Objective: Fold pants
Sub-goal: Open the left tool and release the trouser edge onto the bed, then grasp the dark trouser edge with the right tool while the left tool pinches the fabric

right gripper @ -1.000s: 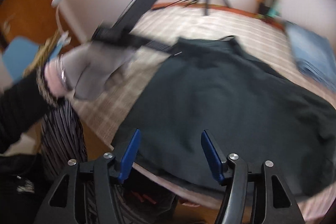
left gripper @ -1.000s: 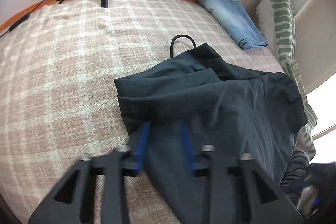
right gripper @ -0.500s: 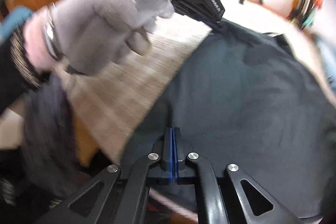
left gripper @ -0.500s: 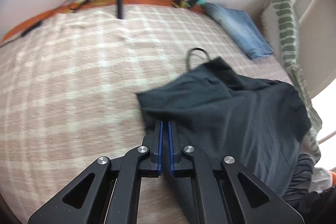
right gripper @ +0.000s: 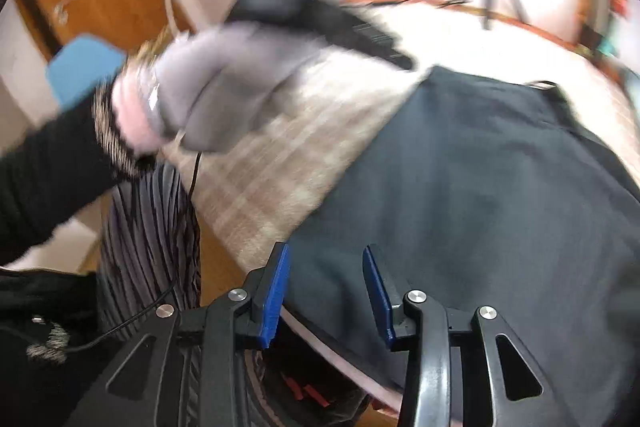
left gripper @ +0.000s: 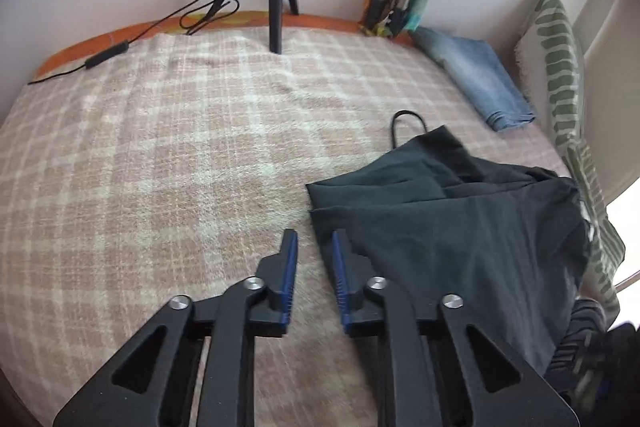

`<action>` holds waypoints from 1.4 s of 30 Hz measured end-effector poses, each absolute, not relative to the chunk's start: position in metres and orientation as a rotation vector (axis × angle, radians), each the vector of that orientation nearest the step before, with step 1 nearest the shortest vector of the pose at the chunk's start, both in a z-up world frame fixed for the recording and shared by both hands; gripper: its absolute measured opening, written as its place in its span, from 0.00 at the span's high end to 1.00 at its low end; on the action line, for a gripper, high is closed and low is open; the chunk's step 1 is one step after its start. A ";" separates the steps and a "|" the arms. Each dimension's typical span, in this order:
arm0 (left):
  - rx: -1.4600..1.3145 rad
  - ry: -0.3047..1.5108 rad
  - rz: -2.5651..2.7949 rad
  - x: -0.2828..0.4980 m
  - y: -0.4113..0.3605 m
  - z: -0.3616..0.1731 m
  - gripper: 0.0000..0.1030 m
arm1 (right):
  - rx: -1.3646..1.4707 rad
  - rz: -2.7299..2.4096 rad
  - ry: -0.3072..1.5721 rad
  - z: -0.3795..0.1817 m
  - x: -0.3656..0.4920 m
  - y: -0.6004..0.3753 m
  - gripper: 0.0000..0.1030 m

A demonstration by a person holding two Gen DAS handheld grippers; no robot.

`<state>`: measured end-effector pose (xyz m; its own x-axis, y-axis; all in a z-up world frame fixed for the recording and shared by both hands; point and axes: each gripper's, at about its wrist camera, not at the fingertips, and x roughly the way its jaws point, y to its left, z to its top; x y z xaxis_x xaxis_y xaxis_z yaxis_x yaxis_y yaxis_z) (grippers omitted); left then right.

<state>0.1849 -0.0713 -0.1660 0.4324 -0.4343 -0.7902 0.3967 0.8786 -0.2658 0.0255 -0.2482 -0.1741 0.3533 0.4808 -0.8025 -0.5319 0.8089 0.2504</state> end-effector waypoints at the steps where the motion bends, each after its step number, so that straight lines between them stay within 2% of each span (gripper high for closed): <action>1: -0.056 0.993 -0.534 0.178 -0.070 -0.162 0.77 | -0.044 0.592 0.995 -0.166 0.025 -0.273 0.62; 3: -0.078 0.996 -0.559 0.163 -0.068 -0.156 0.74 | -0.021 0.469 0.958 -0.154 0.027 -0.317 0.62; 5: -0.100 1.009 -0.580 0.149 -0.067 -0.154 0.56 | -0.035 0.297 0.922 -0.143 0.033 -0.357 0.62; 9: -0.149 1.051 -0.615 0.111 -0.067 -0.158 0.55 | -0.178 -0.051 0.926 -0.143 0.055 -0.430 0.59; 17: -0.159 1.128 -0.595 0.065 -0.075 -0.177 0.54 | -0.020 -0.124 1.110 -0.201 0.112 -0.505 0.61; 20: -0.157 1.138 -0.571 0.054 -0.078 -0.184 0.54 | -0.093 -0.137 1.116 -0.207 0.114 -0.489 0.61; 25: -0.239 1.138 -0.573 0.043 -0.078 -0.197 0.54 | -0.099 -0.050 1.050 -0.170 0.107 -0.446 0.59; 28: -0.281 1.118 -0.598 0.042 -0.079 -0.197 0.57 | -0.075 0.092 1.018 -0.145 0.105 -0.404 0.49; 31: -0.303 1.085 -0.615 0.040 -0.080 -0.197 0.58 | -0.030 0.234 1.023 -0.130 0.114 -0.358 0.47; 38: -0.383 0.986 -0.642 0.031 -0.077 -0.188 0.68 | -0.064 0.391 1.106 -0.142 0.144 -0.262 0.45; 42: -0.387 0.946 -0.661 0.027 -0.077 -0.185 0.68 | -0.093 0.438 1.184 -0.164 0.166 -0.218 0.44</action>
